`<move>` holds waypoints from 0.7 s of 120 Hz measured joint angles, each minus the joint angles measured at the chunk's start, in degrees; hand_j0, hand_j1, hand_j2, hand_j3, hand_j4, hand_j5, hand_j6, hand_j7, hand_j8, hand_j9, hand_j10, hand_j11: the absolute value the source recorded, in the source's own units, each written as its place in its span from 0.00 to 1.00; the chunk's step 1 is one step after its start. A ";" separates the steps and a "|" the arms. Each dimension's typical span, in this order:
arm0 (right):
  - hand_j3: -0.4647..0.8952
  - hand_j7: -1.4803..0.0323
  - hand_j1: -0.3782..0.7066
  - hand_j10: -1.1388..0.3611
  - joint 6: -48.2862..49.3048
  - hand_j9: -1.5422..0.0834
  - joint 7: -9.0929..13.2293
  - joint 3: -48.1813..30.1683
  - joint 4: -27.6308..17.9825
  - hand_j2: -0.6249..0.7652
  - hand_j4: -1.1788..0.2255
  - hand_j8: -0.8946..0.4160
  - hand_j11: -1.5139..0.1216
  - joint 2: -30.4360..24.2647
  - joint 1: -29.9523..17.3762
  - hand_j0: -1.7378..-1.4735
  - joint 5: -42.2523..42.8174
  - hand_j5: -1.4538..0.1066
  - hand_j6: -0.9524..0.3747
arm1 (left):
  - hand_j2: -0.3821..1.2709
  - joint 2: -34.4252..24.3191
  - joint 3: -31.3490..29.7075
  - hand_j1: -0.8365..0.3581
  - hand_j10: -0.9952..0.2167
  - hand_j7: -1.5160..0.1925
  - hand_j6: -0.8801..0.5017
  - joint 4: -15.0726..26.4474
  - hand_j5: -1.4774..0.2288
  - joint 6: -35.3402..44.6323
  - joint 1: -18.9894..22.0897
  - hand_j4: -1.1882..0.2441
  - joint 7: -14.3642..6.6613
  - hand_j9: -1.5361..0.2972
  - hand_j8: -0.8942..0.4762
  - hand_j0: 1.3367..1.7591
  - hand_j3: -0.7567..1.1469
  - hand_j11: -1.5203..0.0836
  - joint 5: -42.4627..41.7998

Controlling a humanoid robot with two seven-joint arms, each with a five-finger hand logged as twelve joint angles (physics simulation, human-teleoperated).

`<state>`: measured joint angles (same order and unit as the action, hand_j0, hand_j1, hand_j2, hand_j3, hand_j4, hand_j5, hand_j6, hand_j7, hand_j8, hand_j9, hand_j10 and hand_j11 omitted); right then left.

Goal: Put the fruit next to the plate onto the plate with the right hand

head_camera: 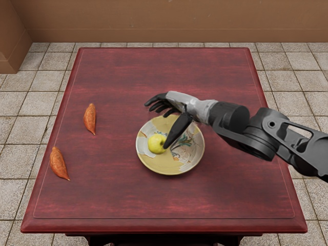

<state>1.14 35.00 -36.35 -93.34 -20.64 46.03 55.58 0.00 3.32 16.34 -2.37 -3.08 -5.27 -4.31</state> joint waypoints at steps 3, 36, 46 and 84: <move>0.34 0.76 0.26 0.60 0.09 0.75 0.00 -0.77 0.04 0.54 0.67 0.54 0.72 -0.12 -0.28 0.30 -0.01 0.72 0.53 | 0.23 0.00 0.00 0.99 0.82 0.89 0.64 0.00 0.87 0.00 0.00 0.83 0.00 0.84 0.65 0.76 0.40 0.95 0.00; 0.34 0.90 0.12 0.70 10.94 0.87 0.00 -13.74 0.24 0.47 0.78 0.63 0.85 -1.54 -3.17 0.30 -10.04 0.85 0.65 | 0.23 0.00 0.01 0.99 0.82 0.89 0.64 -0.01 0.87 0.00 0.00 0.83 0.00 0.84 0.65 0.76 0.40 0.95 0.00; 0.34 0.92 0.10 0.71 17.58 0.89 0.00 -18.91 0.26 0.46 0.79 0.63 0.87 -1.38 -4.70 0.30 -18.09 0.87 0.66 | 0.23 0.00 0.02 0.99 0.82 0.89 0.64 0.00 0.87 0.00 0.00 0.83 0.00 0.84 0.65 0.76 0.40 0.95 0.00; 0.34 0.94 0.07 0.73 31.56 0.91 0.00 -32.46 2.28 0.45 0.81 0.65 0.89 0.31 -14.44 0.30 -40.86 0.90 0.69 | 0.23 0.00 -0.01 0.99 0.82 0.89 0.64 0.00 0.87 0.00 0.00 0.83 0.00 0.84 0.65 0.76 0.40 0.95 0.00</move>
<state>32.70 35.00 -68.81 -91.07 -20.33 31.58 14.72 0.00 3.31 16.33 -2.37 -3.08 -5.27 -4.31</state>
